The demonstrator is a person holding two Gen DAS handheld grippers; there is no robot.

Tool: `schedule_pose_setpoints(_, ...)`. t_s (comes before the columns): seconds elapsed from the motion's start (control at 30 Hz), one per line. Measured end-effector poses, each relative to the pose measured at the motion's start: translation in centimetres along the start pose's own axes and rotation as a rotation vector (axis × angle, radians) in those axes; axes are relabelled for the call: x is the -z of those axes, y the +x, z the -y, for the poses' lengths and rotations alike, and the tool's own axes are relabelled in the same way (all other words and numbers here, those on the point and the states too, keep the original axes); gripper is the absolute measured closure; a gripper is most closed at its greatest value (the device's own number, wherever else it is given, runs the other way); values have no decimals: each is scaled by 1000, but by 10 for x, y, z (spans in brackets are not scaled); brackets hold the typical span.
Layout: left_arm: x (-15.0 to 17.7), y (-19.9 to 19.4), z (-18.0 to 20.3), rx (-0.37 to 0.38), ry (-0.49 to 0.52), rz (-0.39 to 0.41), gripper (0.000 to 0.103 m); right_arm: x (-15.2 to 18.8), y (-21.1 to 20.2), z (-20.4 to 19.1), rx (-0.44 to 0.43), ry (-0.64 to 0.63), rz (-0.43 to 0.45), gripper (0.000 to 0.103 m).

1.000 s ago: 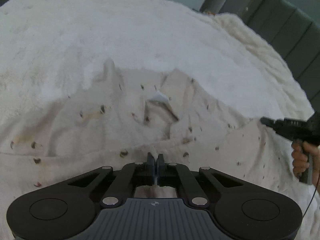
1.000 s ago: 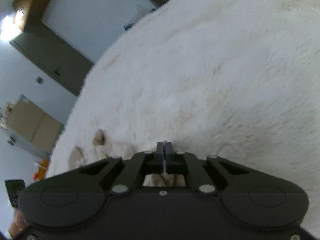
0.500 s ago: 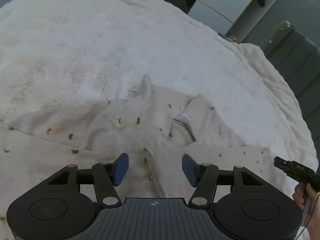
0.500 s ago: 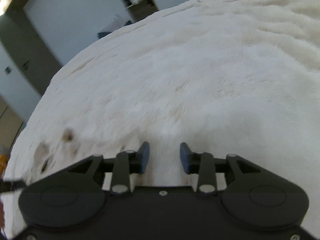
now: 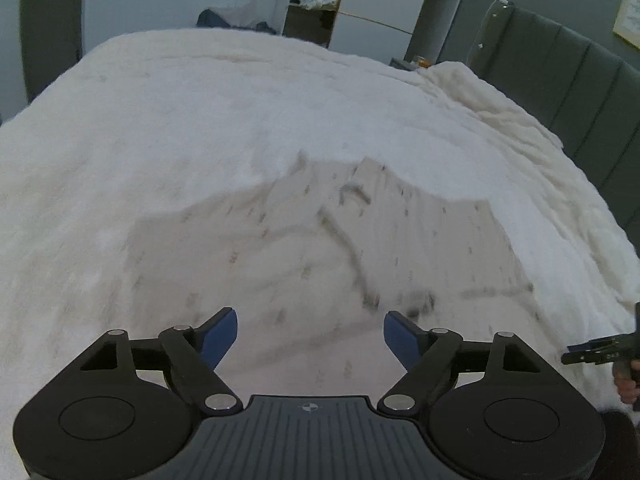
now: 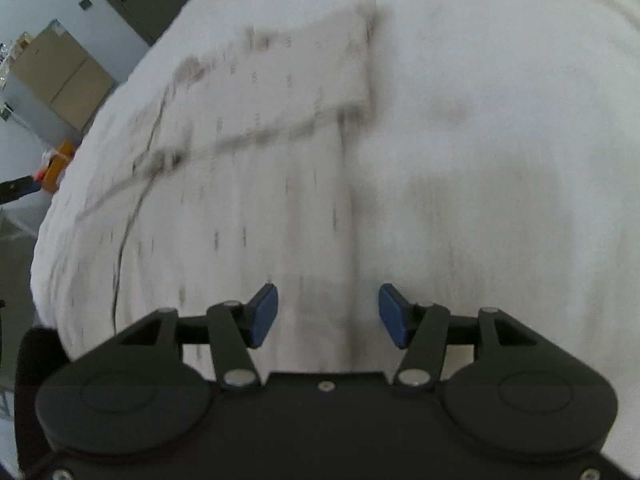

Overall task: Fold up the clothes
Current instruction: 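Lift the shirt edge with the left gripper and fold it over the body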

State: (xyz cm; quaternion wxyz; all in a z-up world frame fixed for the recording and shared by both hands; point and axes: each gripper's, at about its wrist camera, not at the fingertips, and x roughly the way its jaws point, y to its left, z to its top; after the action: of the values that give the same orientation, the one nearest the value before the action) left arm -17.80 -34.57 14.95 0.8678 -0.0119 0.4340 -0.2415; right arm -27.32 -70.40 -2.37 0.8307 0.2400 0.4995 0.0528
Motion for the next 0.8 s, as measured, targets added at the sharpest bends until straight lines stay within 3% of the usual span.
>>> schedule_pose_setpoints(0.07,34,-13,-22,-6,1,-33,25,16,-6,7,-31,47,-6,49)
schedule_pose_setpoints(0.17,85,-20,-46,-14,31,-75,27,30,-15,26,-144,178,4,49)
schedule_pose_setpoints(0.3,134,-18,-63,92,32,-110,38,43,-23,49,-309,267,3,50)
schedule_pose_setpoints(0.5,181,11,-68,272,2,-252,70,52,-18,55,-333,286,-1,52)
schedule_pose_setpoints(0.53,184,15,-62,301,24,-293,89,53,-17,52,-324,278,-1,52)
schedule_pose_setpoints(0.57,187,19,-57,330,47,-335,99,52,-17,50,-318,273,-4,51)
schedule_pose_setpoints(0.67,200,28,-36,438,137,-498,100,49,-11,40,-295,250,-14,49)
schedule_pose_setpoints(0.73,207,25,-29,449,204,-572,98,49,-7,34,-284,229,-24,49)
schedule_pose_setpoints(0.8,210,17,-30,446,246,-596,82,50,-6,34,-287,221,-34,49)
